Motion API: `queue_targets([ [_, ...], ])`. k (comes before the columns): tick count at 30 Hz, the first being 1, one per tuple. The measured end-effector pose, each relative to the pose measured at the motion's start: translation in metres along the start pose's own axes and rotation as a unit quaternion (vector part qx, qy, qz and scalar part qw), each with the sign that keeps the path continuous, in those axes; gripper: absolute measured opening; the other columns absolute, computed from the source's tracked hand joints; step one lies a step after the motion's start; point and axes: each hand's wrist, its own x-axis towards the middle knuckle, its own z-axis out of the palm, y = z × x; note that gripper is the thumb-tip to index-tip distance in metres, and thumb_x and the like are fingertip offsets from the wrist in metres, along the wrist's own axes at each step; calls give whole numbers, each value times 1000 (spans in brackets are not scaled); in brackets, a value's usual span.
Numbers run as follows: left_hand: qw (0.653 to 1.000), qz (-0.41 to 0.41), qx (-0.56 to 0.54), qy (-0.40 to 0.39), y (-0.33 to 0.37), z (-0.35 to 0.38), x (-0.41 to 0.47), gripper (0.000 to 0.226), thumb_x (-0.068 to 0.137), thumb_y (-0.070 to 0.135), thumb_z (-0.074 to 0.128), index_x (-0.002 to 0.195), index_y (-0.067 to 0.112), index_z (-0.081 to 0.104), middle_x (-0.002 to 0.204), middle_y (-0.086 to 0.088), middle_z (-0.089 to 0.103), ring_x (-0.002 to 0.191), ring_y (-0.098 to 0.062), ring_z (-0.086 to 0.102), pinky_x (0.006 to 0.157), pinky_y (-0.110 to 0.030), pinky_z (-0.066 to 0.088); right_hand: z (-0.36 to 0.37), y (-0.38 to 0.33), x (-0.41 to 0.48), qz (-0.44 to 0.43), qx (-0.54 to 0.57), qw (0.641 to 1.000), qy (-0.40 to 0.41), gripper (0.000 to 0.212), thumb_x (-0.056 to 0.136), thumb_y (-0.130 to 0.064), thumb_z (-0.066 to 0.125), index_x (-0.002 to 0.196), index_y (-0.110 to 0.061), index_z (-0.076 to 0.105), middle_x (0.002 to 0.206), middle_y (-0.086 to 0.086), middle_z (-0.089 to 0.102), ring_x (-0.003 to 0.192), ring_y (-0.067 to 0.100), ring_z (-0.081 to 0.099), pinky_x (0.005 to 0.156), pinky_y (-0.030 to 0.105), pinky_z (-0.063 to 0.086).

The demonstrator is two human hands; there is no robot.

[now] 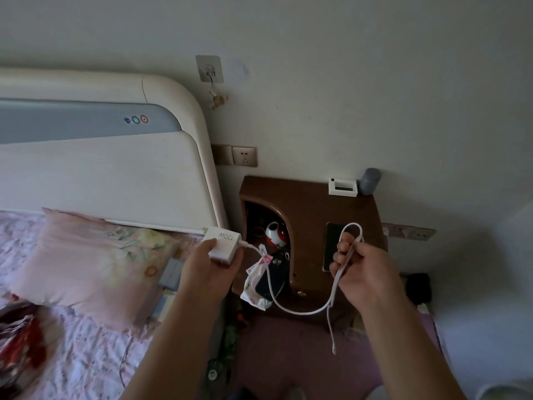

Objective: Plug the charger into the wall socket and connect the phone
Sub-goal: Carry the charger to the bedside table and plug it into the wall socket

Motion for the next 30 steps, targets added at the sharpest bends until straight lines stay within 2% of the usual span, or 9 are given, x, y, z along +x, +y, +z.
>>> queue_targets([
  [5, 1000, -3, 12, 6, -2, 14, 18, 45, 96, 5, 42, 141, 6, 39, 140, -19, 50, 126, -35, 49, 106, -48, 40, 2, -5, 20, 19, 14, 1000, 6, 25, 98, -11, 37, 91, -10, 61, 63, 1, 52, 53, 13, 41, 57, 27, 33],
  [11, 999, -35, 14, 11, -2, 41, 49, 45, 95, 4, 45, 139, 8, 39, 135, -18, 51, 118, -34, 51, 94, -45, 45, 15, -14, 44, 12, 15, 999, 28, 24, 96, -10, 39, 92, -10, 62, 63, 1, 53, 53, 13, 41, 57, 27, 33],
  [17, 997, -69, 15, -11, 7, 79, 80, 30, 95, 4, 46, 125, 7, 41, 129, -20, 52, 116, -37, 51, 92, -47, 47, 40, -29, 71, -9, 3, 999, 46, 24, 97, -10, 40, 92, -10, 63, 63, 1, 54, 53, 13, 43, 58, 28, 34],
  [24, 997, -71, 36, -21, 34, 105, 121, 41, 95, 3, 48, 135, 5, 40, 130, -19, 53, 119, -35, 52, 91, -45, 49, 77, -30, 104, -10, 5, 998, 57, 23, 97, -11, 40, 92, -10, 63, 61, 1, 54, 52, 13, 43, 58, 28, 34],
  [30, 993, -101, 51, -32, 48, 115, 150, 36, 92, 2, 54, 125, 7, 41, 125, -19, 53, 114, -35, 54, 81, -41, 53, 98, -30, 118, -30, 8, 996, 78, 24, 98, -12, 40, 92, -10, 63, 56, 0, 55, 52, 13, 42, 58, 28, 34],
])
